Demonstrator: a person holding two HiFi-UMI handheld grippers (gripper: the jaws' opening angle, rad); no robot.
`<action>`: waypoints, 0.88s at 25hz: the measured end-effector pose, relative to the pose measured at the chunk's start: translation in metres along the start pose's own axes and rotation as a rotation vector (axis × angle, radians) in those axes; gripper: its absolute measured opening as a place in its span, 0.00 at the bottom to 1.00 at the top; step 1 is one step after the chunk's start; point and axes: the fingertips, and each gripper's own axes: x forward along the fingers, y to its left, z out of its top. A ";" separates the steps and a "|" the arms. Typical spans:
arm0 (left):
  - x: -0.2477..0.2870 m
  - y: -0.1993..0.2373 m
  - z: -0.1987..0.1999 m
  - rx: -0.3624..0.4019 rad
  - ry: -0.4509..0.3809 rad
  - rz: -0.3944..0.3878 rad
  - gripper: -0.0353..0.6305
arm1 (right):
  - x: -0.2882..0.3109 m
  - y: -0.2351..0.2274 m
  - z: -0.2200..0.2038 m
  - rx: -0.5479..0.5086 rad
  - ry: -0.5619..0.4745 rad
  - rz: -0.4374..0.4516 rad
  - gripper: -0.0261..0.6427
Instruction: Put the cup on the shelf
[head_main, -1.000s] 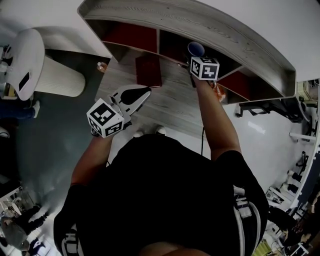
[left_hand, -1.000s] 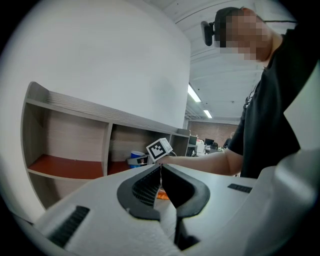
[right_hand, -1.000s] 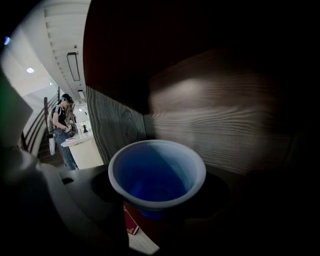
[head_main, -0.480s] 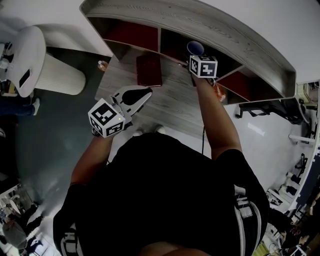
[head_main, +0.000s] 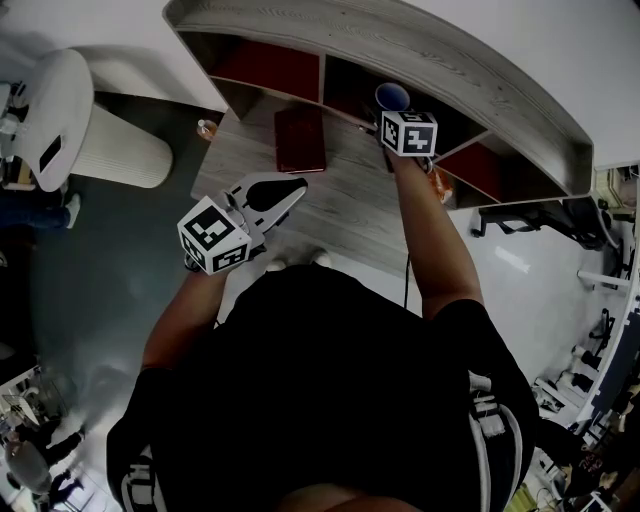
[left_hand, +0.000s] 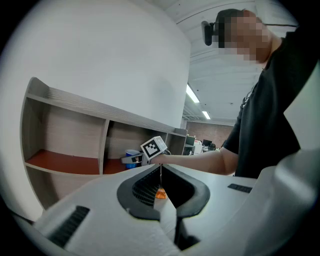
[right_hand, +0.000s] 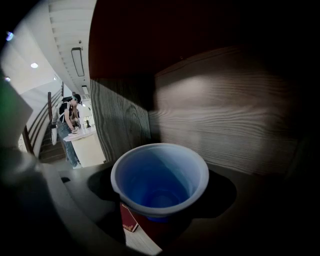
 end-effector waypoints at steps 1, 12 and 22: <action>-0.001 0.000 0.000 0.001 -0.006 0.002 0.09 | 0.000 -0.001 0.001 0.006 -0.003 0.003 0.58; -0.006 -0.007 -0.001 -0.005 -0.020 -0.016 0.09 | -0.007 -0.008 -0.002 -0.025 0.023 -0.024 0.63; -0.010 -0.010 -0.003 -0.006 -0.015 -0.029 0.09 | -0.011 -0.003 -0.009 -0.027 0.031 -0.033 0.63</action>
